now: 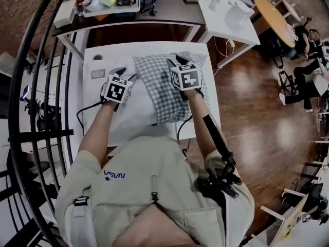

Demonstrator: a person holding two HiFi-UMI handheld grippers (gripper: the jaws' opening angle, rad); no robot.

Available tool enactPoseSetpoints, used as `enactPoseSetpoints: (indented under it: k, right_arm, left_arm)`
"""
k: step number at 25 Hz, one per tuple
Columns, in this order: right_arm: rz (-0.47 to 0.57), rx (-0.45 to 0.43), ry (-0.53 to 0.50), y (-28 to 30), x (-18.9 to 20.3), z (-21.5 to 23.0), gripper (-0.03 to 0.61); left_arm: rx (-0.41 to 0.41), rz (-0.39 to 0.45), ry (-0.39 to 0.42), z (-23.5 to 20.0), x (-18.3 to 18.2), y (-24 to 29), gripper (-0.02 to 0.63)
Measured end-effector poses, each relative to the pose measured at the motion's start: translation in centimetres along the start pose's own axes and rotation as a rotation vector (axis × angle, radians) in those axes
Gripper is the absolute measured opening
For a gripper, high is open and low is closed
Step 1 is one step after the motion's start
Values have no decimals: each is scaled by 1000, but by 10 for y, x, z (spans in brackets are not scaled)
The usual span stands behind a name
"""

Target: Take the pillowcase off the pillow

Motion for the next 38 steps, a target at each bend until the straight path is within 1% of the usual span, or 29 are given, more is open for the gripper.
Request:
enactPoseSetpoints:
  k: [3, 5, 7, 8, 9, 10, 13, 15, 17, 19, 21, 24, 27, 29, 30, 32, 35, 38]
  right_arm:
    - [-82, 5, -19, 28, 3, 2, 168]
    - [-182, -7, -46, 47, 21, -4, 172]
    - [-266, -31, -76, 55, 38, -16, 158]
    - [-269, -15, -106, 55, 38, -18, 98]
    - [-245, 15, -138, 52, 32, -16, 24]
    - [-215, 43, -151, 49, 24, -13, 14]
    - [-121, 122, -148, 35, -2, 2, 8]
    - [-88, 219, -129, 22, -14, 30, 6]
    - [-88, 303, -73, 9, -14, 66, 6]
    - [-89, 373, -25, -3, -8, 100, 6]
    - [-89, 405, 32, -11, 2, 124, 6]
    - [-141, 434, 115, -12, 29, 145, 6]
    - [-225, 484, 127, -4, 63, 153, 6]
    - [-250, 474, 122, 6, 78, 150, 6]
    - [-255, 454, 125, 11, 83, 146, 6]
    - [-236, 410, 127, 19, 86, 142, 7]
    - [-105, 346, 112, 24, 74, 141, 8]
    - [9, 297, 123, 11, 61, 132, 36]
  left_arm:
    - [48, -19, 50, 26, 8, -6, 136]
    - [43, 0, 82, 37, 16, -10, 58]
    - [34, 32, 106, 44, 19, -19, 31]
    - [32, 54, 115, 46, 18, -28, 28]
    - [29, 80, 122, 47, 14, -37, 26]
    - [28, 113, 124, 47, 10, -48, 25]
    - [15, 229, 119, 44, -6, -79, 24]
    - [-3, 293, 116, 40, -16, -102, 23]
    - [12, 340, 87, 37, -18, -122, 23]
    - [37, 375, 27, 30, -15, -139, 23]
    - [43, 393, -22, 18, -11, -147, 25]
    - [46, 384, -77, 0, -3, -133, 25]
    - [63, 331, -151, -17, 11, -95, 25]
    - [65, 294, -192, -26, 21, -70, 26]
    - [60, 280, -196, -29, 23, -60, 29]
    - [44, 258, -167, -31, 22, -48, 32]
    - [15, 240, -106, -32, 15, -39, 57]
    - [-21, 241, -39, -29, 5, -41, 121]
Point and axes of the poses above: the fingertips, and each gripper's own axes: y forward along the fingers, z to its right, x out of its underside, the point moved 3 cm from there along -y, backward along the fingers, and after that the axes turned 3 degrees about -z, right-handed, at the moved point
